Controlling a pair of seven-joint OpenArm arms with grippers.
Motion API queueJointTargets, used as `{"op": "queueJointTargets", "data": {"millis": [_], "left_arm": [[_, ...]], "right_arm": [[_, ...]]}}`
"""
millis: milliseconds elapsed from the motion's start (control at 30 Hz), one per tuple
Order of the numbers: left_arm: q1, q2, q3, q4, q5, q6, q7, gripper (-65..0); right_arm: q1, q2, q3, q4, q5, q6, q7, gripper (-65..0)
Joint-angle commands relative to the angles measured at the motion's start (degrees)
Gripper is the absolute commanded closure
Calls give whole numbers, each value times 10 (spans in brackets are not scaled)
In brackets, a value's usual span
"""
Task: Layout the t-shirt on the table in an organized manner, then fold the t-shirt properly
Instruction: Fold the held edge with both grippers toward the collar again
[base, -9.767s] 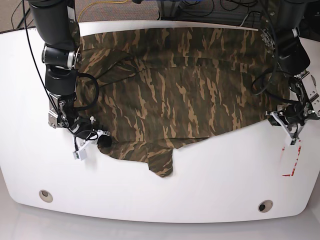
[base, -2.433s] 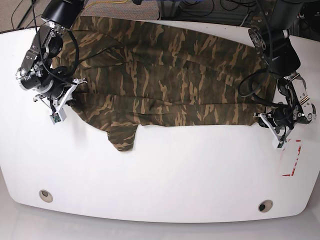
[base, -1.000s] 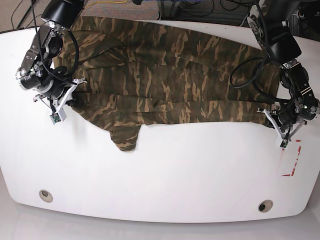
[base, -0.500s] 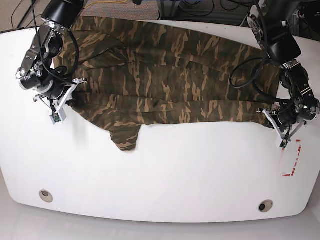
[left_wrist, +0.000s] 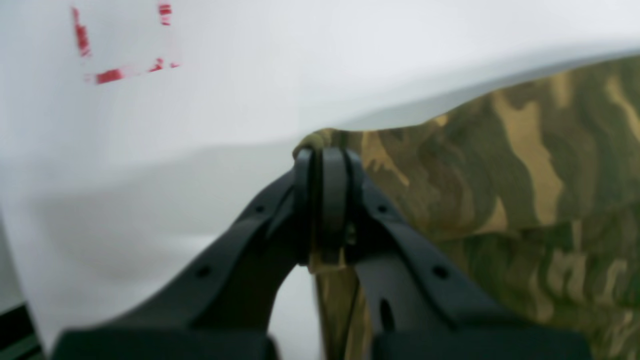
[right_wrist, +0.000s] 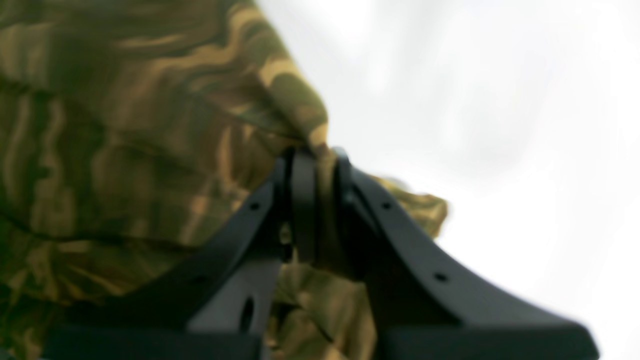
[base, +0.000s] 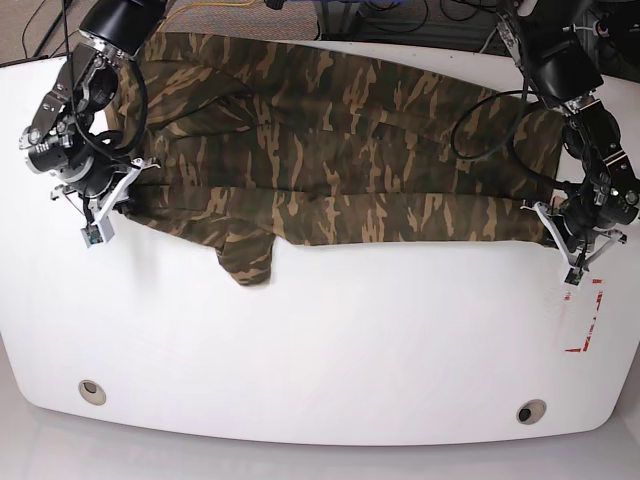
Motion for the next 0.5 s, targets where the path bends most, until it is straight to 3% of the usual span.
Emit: {"op": "queueJointTargets", "data": {"millis": [0, 200, 467], "left_arm": [[-7, -8, -21, 28, -3, 0, 10, -4], [-4, -7, -49, 49, -3, 0, 45, -4], [8, -10, -57, 74, -3, 0, 50, -4]], "right_arm": [[9, 9, 0, 28, 11, -1, 9, -33], [8, 10, 0, 52, 11, -1, 6, 0], [-3, 10, 1, 70, 12, -1, 7, 0]]}}
